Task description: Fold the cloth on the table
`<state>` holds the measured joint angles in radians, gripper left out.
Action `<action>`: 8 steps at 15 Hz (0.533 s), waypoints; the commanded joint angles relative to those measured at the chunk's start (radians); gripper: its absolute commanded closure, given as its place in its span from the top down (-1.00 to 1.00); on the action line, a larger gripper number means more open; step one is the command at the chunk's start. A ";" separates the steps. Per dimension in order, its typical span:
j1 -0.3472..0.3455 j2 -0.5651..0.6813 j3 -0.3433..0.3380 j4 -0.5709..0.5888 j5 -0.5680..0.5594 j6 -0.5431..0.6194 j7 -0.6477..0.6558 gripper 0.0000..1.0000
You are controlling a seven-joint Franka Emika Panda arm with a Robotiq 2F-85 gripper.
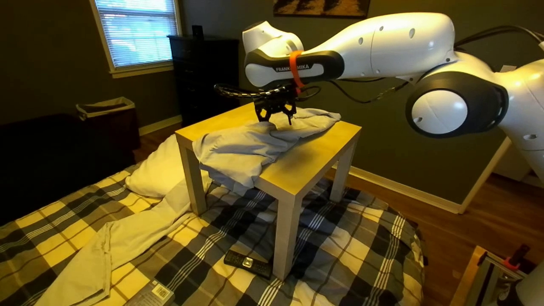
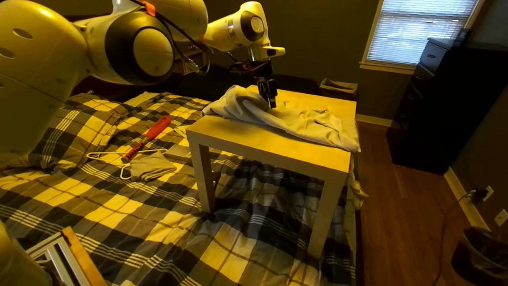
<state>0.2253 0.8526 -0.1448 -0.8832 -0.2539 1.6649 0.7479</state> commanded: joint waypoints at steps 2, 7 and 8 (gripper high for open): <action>-0.010 0.062 0.010 0.099 0.033 -0.072 0.029 -0.16; -0.012 0.080 0.020 0.130 0.054 -0.094 0.029 -0.92; -0.011 0.084 0.020 0.137 0.056 -0.105 0.031 -0.99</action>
<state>0.2237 0.8990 -0.1370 -0.8117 -0.2297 1.6134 0.7687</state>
